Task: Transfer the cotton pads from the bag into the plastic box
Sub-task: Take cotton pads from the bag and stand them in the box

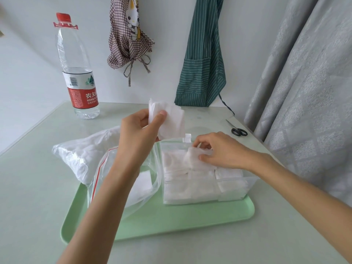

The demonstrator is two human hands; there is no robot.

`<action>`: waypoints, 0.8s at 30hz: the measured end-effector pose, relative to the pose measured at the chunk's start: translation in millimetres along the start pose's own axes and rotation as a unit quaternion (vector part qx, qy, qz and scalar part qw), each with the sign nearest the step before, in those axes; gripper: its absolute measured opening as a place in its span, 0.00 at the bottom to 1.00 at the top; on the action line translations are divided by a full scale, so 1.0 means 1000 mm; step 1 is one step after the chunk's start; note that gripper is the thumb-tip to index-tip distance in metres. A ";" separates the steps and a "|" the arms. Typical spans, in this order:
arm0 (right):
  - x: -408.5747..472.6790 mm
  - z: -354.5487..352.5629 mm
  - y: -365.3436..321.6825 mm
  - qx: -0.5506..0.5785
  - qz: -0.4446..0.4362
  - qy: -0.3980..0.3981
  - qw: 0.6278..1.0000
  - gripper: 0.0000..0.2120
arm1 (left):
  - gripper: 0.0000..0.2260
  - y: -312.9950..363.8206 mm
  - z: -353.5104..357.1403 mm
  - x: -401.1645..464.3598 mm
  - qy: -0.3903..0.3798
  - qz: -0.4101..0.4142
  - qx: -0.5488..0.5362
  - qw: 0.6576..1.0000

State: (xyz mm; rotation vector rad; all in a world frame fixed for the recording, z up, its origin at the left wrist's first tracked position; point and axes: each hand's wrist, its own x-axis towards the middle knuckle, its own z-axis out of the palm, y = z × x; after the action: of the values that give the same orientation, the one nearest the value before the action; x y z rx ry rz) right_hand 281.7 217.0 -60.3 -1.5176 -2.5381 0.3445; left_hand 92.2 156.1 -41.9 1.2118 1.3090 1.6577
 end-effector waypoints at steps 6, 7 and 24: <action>-0.011 -0.008 -0.003 -0.090 -0.067 0.117 0.987 0.07 | 0.06 -0.002 0.000 0.001 -0.001 -0.002 0.004 1.000; -0.011 -0.009 -0.001 -0.064 -0.060 0.098 0.991 0.06 | 0.06 -0.003 0.000 0.001 -0.004 -0.003 0.003 1.000; -0.025 -0.021 -0.007 0.429 0.072 0.136 0.890 0.11 | 0.05 -0.003 0.007 -0.005 -0.066 -0.043 0.037 0.996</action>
State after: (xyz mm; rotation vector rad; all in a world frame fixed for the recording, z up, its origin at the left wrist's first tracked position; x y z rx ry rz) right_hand 292.8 193.6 -38.7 -1.2503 -1.6679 1.0240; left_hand 99.9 154.5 -45.2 1.2679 1.3303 1.4561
